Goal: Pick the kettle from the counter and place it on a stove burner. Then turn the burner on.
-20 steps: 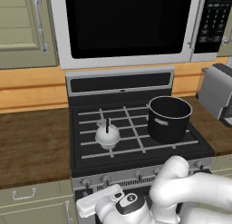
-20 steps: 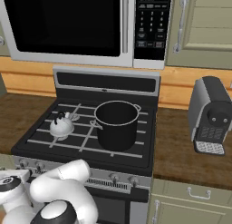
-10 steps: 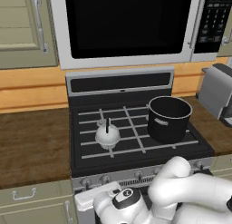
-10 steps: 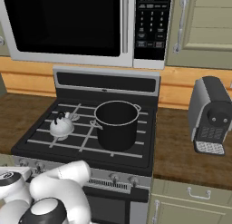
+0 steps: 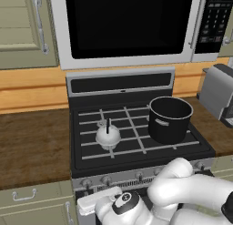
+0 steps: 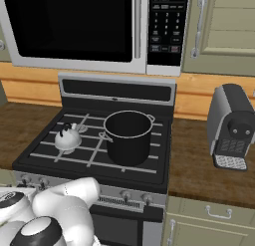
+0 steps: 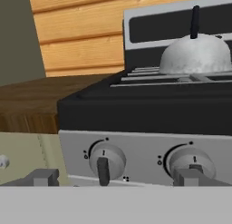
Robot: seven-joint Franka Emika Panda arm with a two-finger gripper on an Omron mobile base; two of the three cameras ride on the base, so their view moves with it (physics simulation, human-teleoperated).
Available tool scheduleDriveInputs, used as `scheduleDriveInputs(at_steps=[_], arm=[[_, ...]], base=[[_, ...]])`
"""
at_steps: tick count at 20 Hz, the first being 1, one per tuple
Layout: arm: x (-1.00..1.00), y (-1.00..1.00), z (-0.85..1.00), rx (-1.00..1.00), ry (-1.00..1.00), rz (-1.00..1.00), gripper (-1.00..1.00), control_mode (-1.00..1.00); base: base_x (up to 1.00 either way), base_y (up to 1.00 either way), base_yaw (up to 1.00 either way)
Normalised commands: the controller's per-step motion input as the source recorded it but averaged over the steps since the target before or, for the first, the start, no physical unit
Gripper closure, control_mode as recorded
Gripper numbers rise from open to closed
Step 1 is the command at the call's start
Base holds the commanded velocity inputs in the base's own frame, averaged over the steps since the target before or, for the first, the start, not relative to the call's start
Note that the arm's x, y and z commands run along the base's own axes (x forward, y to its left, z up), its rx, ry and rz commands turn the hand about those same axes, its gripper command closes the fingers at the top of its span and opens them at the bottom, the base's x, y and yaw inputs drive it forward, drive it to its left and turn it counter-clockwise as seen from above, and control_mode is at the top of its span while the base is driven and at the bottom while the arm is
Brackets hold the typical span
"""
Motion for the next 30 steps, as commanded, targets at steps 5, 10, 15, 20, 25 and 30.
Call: scheduleDriveInputs(at_steps=[5,10,15,20,25,30], arm=[[0.15,0.0,-0.13,0.0,0.0,0.0,-1.0,-1.0],[0.36,0.0,0.0,0.0,0.03,0.0,-1.0,-1.0],[0.24,0.04,-0.07,0.0,0.01,0.0,-1.0,-1.0],[0.03,0.09,-0.13,0.0,0.0,0.0,-1.0,-1.0],[0.0,0.14,-0.18,0.0,0.0,0.0,-1.0,-1.0],[0.01,0.11,-0.02,0.0,0.0,0.0,-1.0,-1.0]], base=[[0.0,0.0,0.0],[0.0,0.0,0.0],[0.0,0.0,0.0],[0.0,0.0,0.0],[0.0,0.0,0.0],[0.0,0.0,0.0]])
